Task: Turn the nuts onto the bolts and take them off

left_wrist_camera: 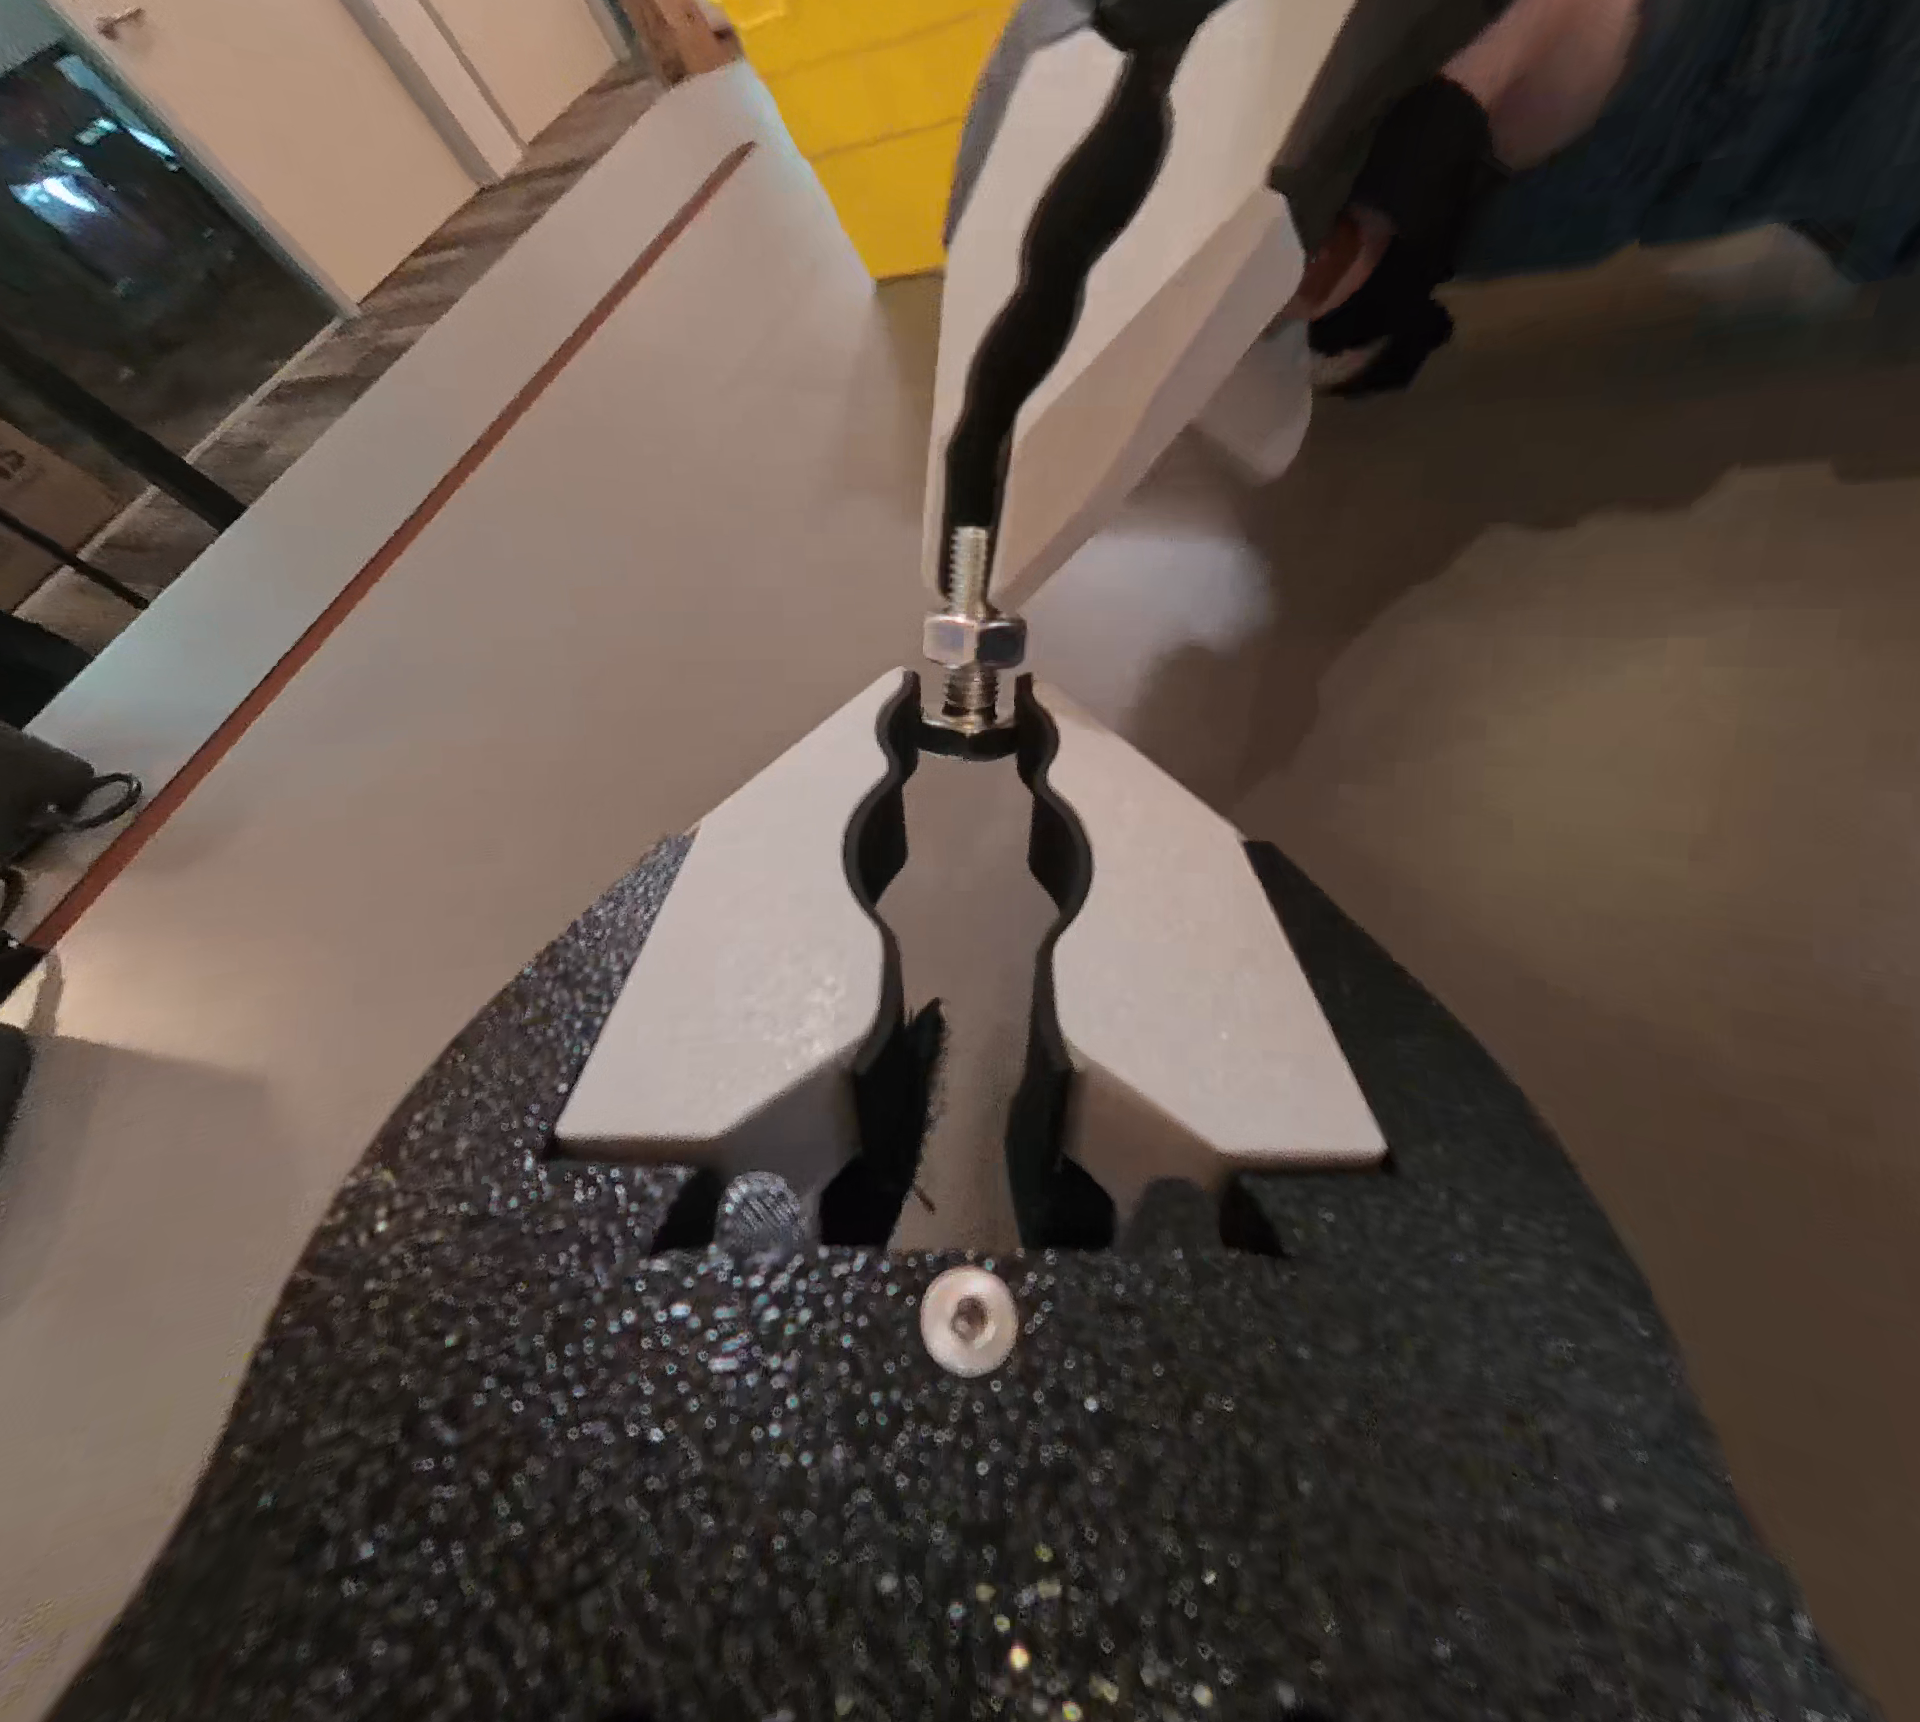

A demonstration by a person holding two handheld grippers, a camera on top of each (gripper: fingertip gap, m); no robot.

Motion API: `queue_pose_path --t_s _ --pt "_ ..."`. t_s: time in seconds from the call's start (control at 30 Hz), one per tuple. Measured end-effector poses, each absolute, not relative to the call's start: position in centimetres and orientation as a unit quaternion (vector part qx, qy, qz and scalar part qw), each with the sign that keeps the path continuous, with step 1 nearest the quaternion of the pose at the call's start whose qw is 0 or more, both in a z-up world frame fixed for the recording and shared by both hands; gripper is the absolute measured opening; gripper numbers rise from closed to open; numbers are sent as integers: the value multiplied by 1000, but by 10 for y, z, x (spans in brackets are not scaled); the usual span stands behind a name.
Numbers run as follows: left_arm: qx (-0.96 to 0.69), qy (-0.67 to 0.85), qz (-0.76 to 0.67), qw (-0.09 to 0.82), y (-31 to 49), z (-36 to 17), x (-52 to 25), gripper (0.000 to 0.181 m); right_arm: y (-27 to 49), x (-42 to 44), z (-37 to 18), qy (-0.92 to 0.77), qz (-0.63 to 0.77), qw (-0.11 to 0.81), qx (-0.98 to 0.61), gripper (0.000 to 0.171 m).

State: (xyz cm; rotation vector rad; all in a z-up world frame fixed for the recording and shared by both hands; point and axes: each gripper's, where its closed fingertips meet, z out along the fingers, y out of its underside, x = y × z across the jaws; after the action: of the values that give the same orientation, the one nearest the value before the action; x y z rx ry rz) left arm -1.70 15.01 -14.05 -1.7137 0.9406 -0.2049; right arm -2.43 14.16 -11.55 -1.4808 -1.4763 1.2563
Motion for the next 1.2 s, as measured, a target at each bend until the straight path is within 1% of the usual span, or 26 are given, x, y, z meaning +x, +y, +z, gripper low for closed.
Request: queue_pose_path --t_s 0.1,0.2,0.37,0.43,0.6,0.7,0.77,0.87,1.0,1.07,1.13,1.2 --pt "-723 355 -88 586 166 -129 -21 16 160 -24 -88 -495 519 401 -570 31" --pt "-724 348 -89 589 174 -128 -23 16 175 -20 -82 -450 523 431 -582 38" --pt "-704 410 -24 579 169 -140 -22 16 156 -24 -116 -508 496 332 -621 47" --pt "-693 440 -23 571 164 -144 -16 16 153 -25 -124 -524 474 338 -622 48" --pt "-684 489 8 542 159 -159 -9 16 139 -21 -131 -537 478 322 -615 49" --pt "-680 491 12 545 160 -159 -9 16 137 -12 -138 -551 457 316 -623 49" --pt "-680 491 12 545 160 -159 -9 16 135 -10 -140 -544 466 297 -631 49" --pt "-681 490 11 544 160 -159 -10 16 138 -10 -141 -534 469 292 -640 49" --pt "-683 491 6 541 159 -160 -9 16 133 -16 -134 -528 486 302 -627 50" --pt "-682 492 6 541 159 -160 -9 16 128 -19 -126 -540 492 325 -600 46" --pt "-684 492 4 539 159 -160 -9 16 132 -17 -128 -548 468 341 -604 45" --pt "-685 492 2 537 159 -161 -9 16 139 -10 -143 -562 426 327 -628 45"
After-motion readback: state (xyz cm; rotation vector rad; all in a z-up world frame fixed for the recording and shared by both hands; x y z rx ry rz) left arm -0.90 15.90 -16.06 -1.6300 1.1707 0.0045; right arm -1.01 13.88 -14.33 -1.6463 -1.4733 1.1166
